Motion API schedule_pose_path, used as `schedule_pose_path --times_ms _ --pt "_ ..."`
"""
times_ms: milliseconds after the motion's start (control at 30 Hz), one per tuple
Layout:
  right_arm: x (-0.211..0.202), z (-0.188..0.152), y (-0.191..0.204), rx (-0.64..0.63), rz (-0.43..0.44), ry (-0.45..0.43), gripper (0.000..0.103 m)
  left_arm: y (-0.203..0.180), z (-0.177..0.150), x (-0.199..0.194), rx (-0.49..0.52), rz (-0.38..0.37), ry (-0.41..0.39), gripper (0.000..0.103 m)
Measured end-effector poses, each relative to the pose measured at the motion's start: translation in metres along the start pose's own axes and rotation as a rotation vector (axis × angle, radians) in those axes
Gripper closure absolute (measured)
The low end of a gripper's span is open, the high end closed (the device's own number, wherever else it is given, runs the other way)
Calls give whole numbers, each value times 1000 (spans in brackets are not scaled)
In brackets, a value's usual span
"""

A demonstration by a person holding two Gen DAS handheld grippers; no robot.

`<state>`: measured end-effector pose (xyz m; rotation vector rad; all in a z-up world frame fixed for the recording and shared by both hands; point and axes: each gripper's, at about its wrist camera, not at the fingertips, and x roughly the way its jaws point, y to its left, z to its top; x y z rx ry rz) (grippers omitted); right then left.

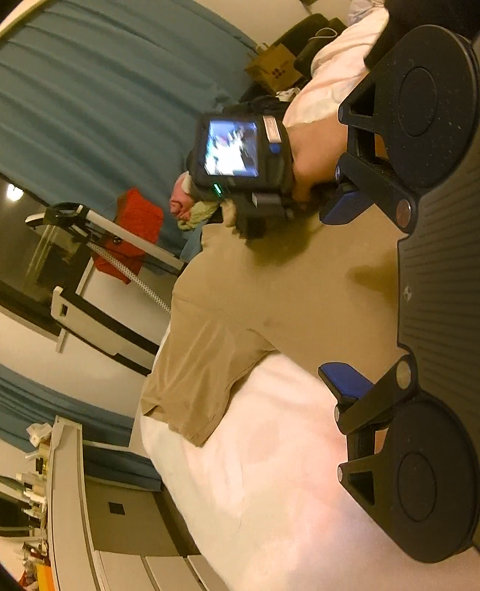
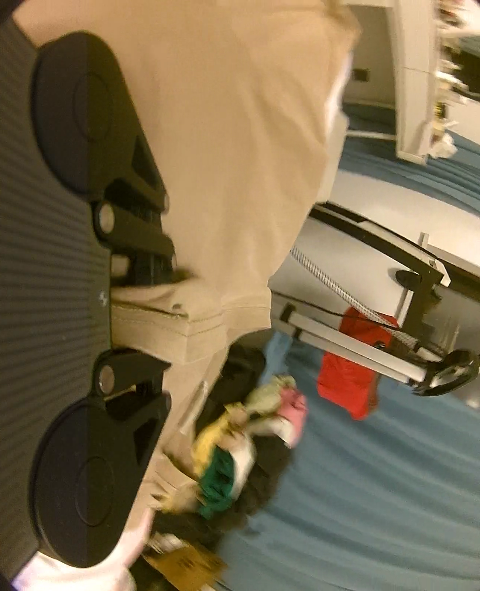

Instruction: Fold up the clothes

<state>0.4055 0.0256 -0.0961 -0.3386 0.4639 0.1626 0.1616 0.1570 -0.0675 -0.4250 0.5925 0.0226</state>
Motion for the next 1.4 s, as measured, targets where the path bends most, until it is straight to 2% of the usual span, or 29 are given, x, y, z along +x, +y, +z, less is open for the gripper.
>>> schedule_pose_path --times_ms 33,67,100,233,367,567,733,867,967,1067,1167,1233,1267,1333,1400 --pt "-6 3 -7 53 43 4 52 1 0 2 4 1 3 20" --pt "-12 5 -15 107 88 4 26 1 0 3 9 2 4 20" --pt "-23 6 -22 159 134 -6 15 -1 -1 3 17 3 3 20" --pt "-87 6 -54 301 210 -50 15 -17 -7 -3 77 15 -8 20" --pt "-174 -12 -86 374 216 -90 15 -35 -13 -16 128 16 -24 20" --pt "-313 -79 -136 460 158 -101 15 -74 -44 -39 203 -48 27 20" --pt "-394 -140 -176 597 124 -126 15 -112 -78 -59 284 -109 91 20" --pt "-423 -176 -206 702 78 -121 15 -142 -106 -74 348 -158 142 21" --pt "-434 -195 -230 760 33 -150 15 -165 -126 -85 396 -194 181 28" --pt "-437 -209 -252 815 -4 -162 15 -192 -147 -90 387 -272 257 36" --pt "-432 -224 -270 890 3 -155 15 -219 -169 -92 402 -357 315 48" --pt "-430 -233 -278 938 10 -151 15 -233 -185 -92 418 -398 360 59" --pt "-429 -237 -282 961 18 -154 15 -239 -195 -91 428 -410 387 61" --pt "-429 -245 -287 1001 30 -159 15 -250 -214 -83 459 -407 439 62" --pt "-427 -250 -289 1029 37 -157 15 -259 -230 -74 530 -354 461 62"
